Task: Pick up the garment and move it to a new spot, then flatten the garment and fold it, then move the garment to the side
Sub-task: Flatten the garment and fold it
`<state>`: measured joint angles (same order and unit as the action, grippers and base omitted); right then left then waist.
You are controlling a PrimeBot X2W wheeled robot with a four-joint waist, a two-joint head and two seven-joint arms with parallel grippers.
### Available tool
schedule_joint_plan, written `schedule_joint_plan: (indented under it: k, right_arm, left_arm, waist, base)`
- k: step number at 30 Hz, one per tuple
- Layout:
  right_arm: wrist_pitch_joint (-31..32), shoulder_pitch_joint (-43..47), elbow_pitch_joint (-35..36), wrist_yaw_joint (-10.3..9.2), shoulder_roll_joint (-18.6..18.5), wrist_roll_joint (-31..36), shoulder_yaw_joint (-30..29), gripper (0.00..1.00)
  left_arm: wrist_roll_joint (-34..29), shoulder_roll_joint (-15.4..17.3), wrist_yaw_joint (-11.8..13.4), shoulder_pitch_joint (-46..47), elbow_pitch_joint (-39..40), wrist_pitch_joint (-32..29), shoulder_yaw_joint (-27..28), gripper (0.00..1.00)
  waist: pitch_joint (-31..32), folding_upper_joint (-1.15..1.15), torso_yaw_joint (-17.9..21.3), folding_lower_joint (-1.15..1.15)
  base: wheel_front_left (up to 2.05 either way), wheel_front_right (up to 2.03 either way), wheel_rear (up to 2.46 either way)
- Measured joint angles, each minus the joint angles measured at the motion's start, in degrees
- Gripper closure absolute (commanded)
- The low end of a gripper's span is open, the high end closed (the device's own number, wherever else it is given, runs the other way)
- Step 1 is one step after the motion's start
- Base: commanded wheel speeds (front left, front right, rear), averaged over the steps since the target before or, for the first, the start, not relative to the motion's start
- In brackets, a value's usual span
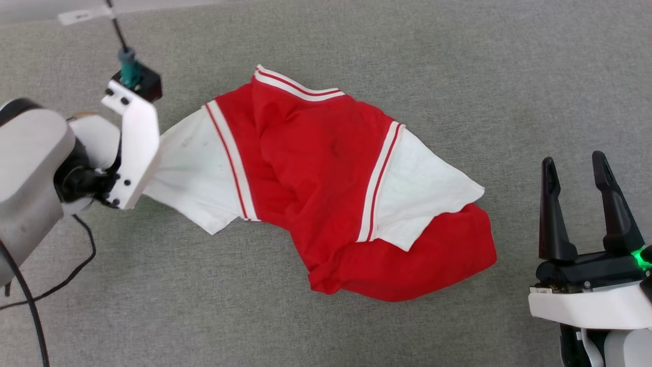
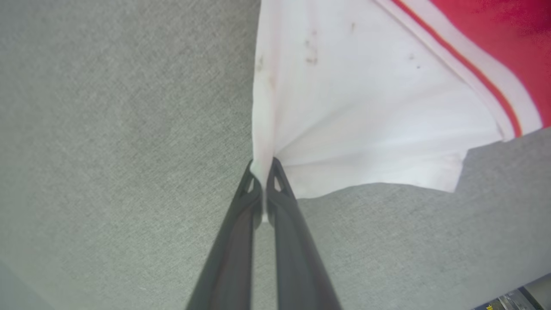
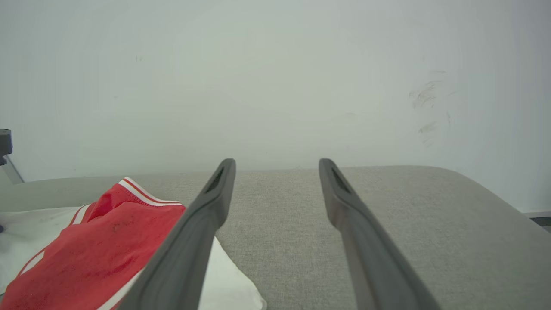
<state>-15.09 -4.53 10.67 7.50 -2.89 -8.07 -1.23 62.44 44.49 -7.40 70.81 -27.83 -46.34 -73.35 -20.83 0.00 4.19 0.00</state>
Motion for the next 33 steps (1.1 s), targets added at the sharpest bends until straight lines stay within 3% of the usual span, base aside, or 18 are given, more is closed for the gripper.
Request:
schedule_joint_plan:
  k: [9, 10, 11, 15, 21, 27, 31, 33]
  right_arm:
    - [0.0, 0.5, -0.5, 0.0, 0.0, 0.6, 0.5, 0.0]
    - [0.0, 0.7, -0.5, 0.0, 0.0, 0.6, 0.4, 0.0]
    - [0.0, 0.9, -0.6, 0.0, 0.0, 0.6, 0.5, 0.0]
    - [0.0, 1.2, -0.9, 0.0, 0.0, 0.7, 0.0, 0.0]
    - [0.0, 0.7, -1.3, 0.0, 0.0, 3.4, -0.8, 0.0]
    - [0.0, -4.4, -1.9, 0.0, 0.0, 6.8, -2.7, 0.0]
    - [0.0, -8.5, -2.8, 0.0, -0.3, 10.3, -2.9, 0.0]
    - [0.0, -10.0, -4.3, 0.0, -2.2, 10.9, -2.2, 0.0]
  left_arm:
    - [3.1, -1.4, 0.1, -4.9, -7.4, 5.4, 1.1, 1.0]
    - [2.9, -1.7, 0.1, -5.1, -7.7, 6.7, 1.3, 0.74]
    - [2.8, -2.1, 0.1, -5.3, -8.0, 8.2, 1.5, 0.0]
    - [0.9, -2.7, 0.3, -6.0, -8.7, 16.2, 2.5, 0.0]
    - [-2.7, -2.9, 2.8, -8.3, -7.2, 32.1, 4.9, 0.0]
    - [-6.4, -1.0, 10.4, -12.7, -2.2, 49.8, 8.2, 0.0]
    - [-6.3, 0.3, 16.9, -18.2, 2.5, 58.4, 11.0, 0.0]
    - [-6.5, 1.3, 20.6, -21.3, 5.6, 60.4, 12.8, 0.0]
  waist:
    - [0.7, 0.0, -0.5, 0.0]
    - [1.0, 0.0, -0.5, 0.0]
    - [1.3, 0.0, -0.5, 0.0]
    - [3.4, 0.0, -0.8, 0.0]
    - [7.2, 0.0, -1.7, 0.0]
    - [10.0, 0.0, -3.0, 0.0]
    - [11.2, 0.0, -3.8, 0.0]
    - [11.6, 0.0, -4.2, 0.0]
  base:
    - [0.0, 0.0, 0.0]
    - [0.0, 0.0, 0.0]
    - [0.0, 0.0, 0.0]
    - [0.0, 0.0, 0.0]
    - [0.0, 0.0, 0.0]
    - [0.0, 0.0, 0.0]
    - [0.0, 0.0, 0.0]
    - [0.0, 0.0, 0.0]
